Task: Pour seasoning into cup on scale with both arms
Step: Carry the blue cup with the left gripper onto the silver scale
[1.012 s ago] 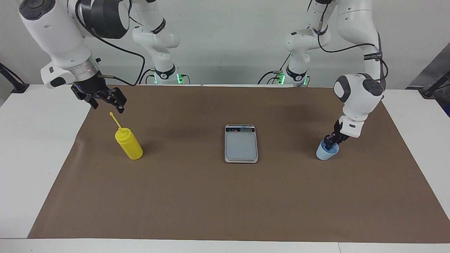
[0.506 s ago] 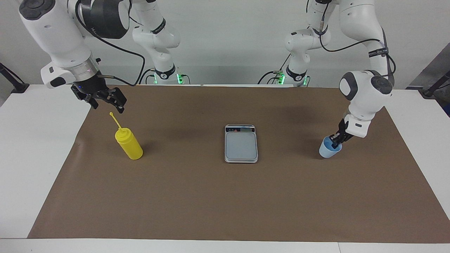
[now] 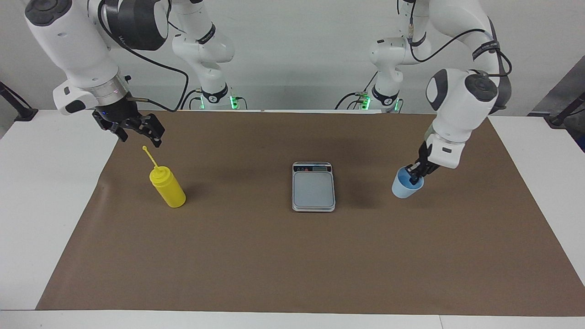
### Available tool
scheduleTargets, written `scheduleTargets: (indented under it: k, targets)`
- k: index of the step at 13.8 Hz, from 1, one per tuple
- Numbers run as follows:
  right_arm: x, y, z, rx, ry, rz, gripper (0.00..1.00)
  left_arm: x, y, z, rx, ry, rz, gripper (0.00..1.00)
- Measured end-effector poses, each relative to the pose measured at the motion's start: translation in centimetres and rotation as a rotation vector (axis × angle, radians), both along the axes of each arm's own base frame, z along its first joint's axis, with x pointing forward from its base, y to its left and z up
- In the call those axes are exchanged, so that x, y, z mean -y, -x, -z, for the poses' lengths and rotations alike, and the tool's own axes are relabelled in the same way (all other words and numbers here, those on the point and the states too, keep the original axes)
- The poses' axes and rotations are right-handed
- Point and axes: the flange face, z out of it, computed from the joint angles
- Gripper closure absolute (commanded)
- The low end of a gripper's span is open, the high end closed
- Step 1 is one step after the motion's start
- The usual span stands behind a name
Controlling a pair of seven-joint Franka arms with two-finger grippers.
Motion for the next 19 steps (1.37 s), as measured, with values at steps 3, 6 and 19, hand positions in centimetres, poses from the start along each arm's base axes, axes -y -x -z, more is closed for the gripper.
scheduleTargets:
  k: [3,6,19]
  targets:
    - [0.0,0.0,0.0,0.0,0.0,0.0,0.0,7.6,1.7,-0.2,0.039,0.075,0.017,1.0]
    - [0.0,0.0,0.0,0.0,0.0,0.0,0.0,13.7,3.4,0.9,0.043,0.119,-0.006,1.0]
    - [0.0,0.0,0.0,0.0,0.0,0.0,0.0,20.0,4.6,8.5,0.002,0.019,0.041,1.0]
